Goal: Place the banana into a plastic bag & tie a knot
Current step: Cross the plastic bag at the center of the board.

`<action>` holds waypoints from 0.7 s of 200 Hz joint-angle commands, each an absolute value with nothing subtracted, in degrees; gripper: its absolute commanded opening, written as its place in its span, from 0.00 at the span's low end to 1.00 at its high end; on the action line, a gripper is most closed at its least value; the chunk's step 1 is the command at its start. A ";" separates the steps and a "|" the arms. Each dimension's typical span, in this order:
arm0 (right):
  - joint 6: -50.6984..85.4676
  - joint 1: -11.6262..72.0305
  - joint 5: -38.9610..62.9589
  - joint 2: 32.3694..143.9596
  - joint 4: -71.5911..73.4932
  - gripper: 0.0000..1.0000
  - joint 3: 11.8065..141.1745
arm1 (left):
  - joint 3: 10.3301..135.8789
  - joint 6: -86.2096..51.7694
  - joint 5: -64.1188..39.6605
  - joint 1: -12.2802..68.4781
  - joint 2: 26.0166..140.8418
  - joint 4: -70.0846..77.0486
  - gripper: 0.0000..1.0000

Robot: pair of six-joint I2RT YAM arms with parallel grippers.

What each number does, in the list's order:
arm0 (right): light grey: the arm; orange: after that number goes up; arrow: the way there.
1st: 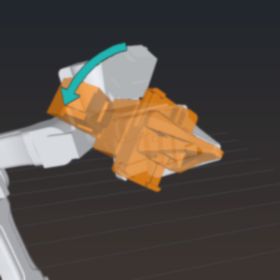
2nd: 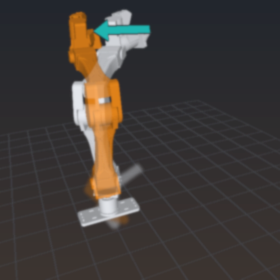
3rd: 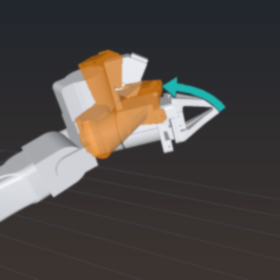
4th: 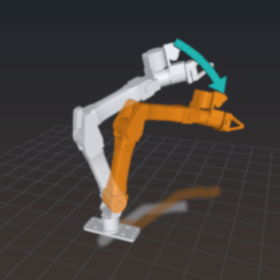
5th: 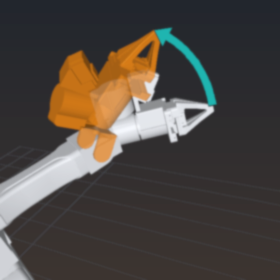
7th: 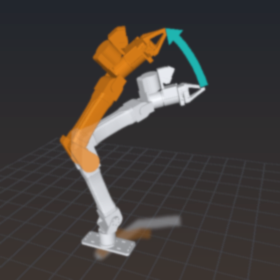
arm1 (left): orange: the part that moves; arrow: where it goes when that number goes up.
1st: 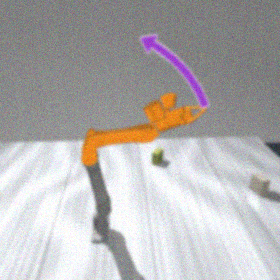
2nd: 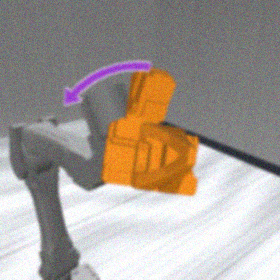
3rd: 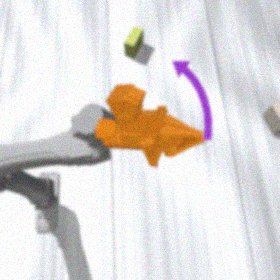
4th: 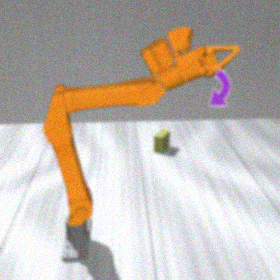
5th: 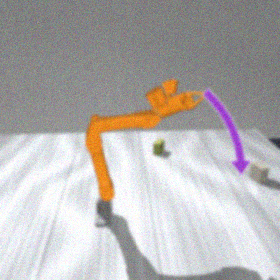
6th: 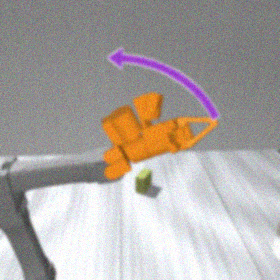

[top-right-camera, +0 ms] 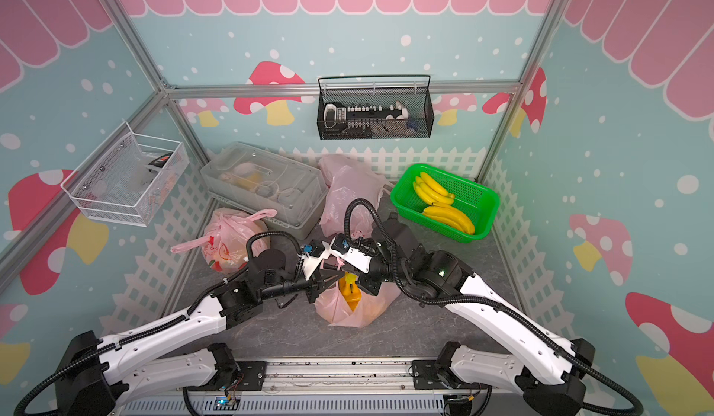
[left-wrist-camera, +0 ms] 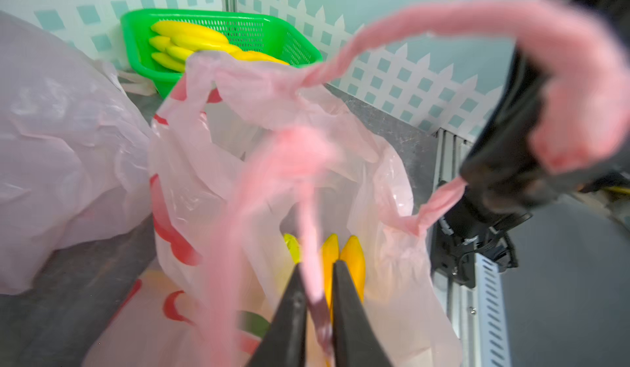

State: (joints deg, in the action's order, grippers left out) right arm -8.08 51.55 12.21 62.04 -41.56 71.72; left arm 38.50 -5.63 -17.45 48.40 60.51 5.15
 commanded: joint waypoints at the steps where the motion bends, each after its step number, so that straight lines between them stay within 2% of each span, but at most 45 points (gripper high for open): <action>1: -8.84 52.38 14.32 60.90 -43.87 0.00 71.61 | 39.35 -5.58 -15.32 47.65 59.26 7.22 0.04; 15: -9.26 53.15 16.01 60.82 -44.95 0.00 71.96 | 39.99 -4.73 -15.51 47.51 58.92 7.90 0.00; 52: -9.28 55.69 18.52 61.26 -45.22 0.00 73.36 | 43.82 -4.03 -16.91 45.38 60.54 8.43 0.00; 77: -10.00 56.32 19.10 62.34 -45.91 0.00 75.82 | 47.64 -3.02 -22.03 42.39 62.48 8.61 0.00; 140: -11.65 53.73 14.15 64.07 -47.26 0.00 83.84 | 55.68 6.70 -35.49 44.72 69.96 -1.70 0.00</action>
